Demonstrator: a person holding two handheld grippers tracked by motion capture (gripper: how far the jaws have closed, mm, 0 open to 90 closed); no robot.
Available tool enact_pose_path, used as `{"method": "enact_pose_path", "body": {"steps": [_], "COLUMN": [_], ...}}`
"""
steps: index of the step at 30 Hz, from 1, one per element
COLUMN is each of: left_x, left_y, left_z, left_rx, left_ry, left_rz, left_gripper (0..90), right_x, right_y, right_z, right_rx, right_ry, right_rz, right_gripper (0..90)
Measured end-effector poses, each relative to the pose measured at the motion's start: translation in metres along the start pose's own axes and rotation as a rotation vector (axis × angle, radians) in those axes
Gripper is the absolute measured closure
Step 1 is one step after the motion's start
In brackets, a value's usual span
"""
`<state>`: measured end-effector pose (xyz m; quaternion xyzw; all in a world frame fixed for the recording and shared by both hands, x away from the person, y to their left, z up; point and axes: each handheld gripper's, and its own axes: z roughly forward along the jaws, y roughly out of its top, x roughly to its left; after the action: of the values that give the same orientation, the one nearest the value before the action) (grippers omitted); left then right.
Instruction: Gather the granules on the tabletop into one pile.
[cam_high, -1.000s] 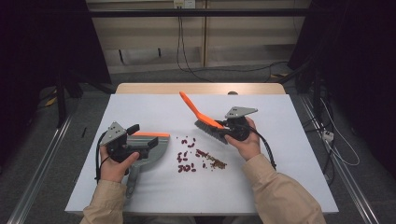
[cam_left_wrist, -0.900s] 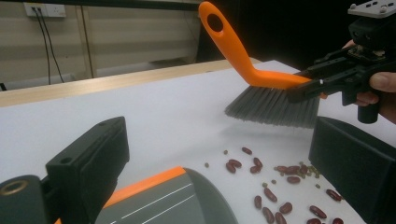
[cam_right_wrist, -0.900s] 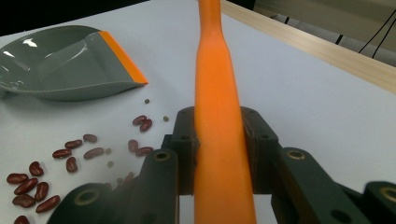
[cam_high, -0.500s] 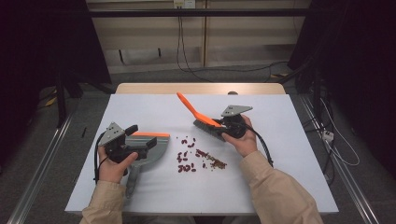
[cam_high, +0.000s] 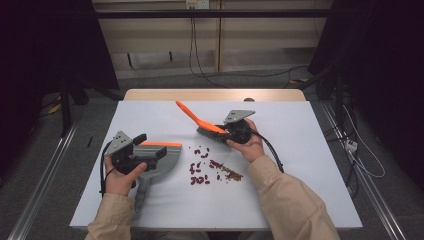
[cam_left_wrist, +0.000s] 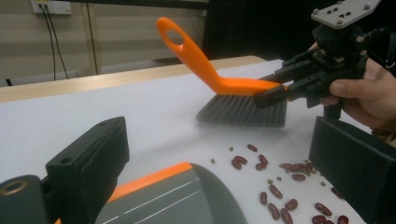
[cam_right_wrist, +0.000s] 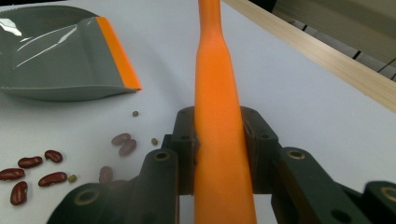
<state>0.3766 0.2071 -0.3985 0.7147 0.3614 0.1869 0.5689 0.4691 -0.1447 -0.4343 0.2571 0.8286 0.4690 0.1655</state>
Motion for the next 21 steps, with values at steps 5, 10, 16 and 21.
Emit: {"method": "enact_pose_path", "body": {"steps": [5, 10, 16, 21], "left_x": [0.001, 0.002, 0.004, 0.005], "left_y": [0.0, 0.0, 0.0, 0.0], "left_z": [-0.002, -0.003, -0.004, -0.005], "left_rx": [-0.003, -0.002, -0.01, -0.011], "left_ry": [0.006, 0.012, 0.017, 0.019], "left_rz": [-0.003, -0.004, -0.008, -0.008], "left_gripper": [5.1, 5.1, 5.0, 5.0], "right_x": [0.009, 0.016, 0.026, 0.028], "right_y": [-0.001, -0.002, -0.003, -0.007], "right_z": [0.006, 0.003, 0.0, -0.005], "right_rx": [0.015, 0.031, 0.035, 0.027], "right_ry": [0.064, 0.122, 0.18, 0.216], "right_rz": [-0.041, -0.075, -0.123, -0.136], "right_gripper": [70.2, 69.9, 69.7, 69.6]}}
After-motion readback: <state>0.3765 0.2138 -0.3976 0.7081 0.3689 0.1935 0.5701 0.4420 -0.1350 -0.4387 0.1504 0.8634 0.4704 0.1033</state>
